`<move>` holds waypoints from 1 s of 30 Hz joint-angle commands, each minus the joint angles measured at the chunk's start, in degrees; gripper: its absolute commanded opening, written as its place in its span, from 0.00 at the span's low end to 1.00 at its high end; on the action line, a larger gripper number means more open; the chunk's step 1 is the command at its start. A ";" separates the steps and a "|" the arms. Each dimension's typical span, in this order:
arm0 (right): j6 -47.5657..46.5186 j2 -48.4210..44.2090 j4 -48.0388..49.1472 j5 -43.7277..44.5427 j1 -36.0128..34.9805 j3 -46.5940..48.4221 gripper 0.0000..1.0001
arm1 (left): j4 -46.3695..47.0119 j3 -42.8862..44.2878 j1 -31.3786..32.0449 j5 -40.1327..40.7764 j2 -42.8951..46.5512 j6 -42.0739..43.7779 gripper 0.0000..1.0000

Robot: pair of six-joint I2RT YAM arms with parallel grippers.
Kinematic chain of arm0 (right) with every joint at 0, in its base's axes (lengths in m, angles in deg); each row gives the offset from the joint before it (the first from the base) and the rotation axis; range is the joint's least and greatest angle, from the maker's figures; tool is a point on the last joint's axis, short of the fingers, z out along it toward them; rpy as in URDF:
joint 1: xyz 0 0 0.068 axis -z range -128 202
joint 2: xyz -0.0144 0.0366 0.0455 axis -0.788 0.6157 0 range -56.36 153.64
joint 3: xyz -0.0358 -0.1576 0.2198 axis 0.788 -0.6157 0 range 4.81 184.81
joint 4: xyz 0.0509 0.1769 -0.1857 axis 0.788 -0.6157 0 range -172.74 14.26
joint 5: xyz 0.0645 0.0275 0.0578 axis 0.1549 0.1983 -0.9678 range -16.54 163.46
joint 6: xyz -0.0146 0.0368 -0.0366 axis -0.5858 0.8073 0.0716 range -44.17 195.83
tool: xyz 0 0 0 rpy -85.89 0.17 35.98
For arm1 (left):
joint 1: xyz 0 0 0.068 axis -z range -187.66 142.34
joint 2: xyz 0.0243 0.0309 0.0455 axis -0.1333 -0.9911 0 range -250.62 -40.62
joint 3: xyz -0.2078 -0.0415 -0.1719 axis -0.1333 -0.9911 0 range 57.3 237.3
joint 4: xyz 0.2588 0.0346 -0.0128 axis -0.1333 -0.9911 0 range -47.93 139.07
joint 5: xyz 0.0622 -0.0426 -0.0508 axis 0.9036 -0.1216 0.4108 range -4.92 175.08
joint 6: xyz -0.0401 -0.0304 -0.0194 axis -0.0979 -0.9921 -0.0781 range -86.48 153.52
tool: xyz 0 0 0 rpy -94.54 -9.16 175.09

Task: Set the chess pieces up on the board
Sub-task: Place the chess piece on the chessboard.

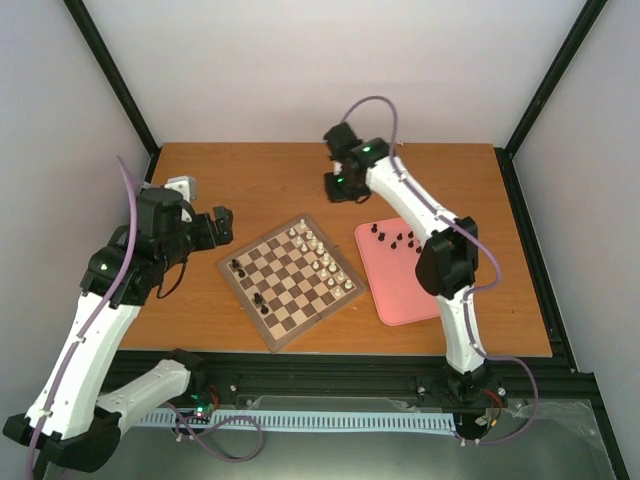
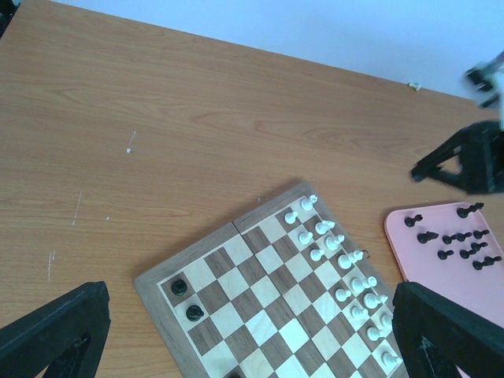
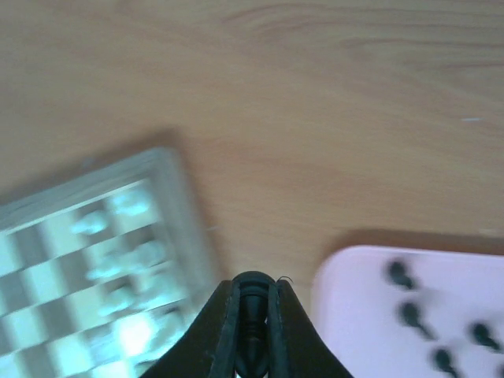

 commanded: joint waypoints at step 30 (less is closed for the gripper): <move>12.85 16.16 2.03 -7.82 -33.70 11.31 0.03 | -6.40 5.03 -0.21 -0.16 12.34 1.66 1.00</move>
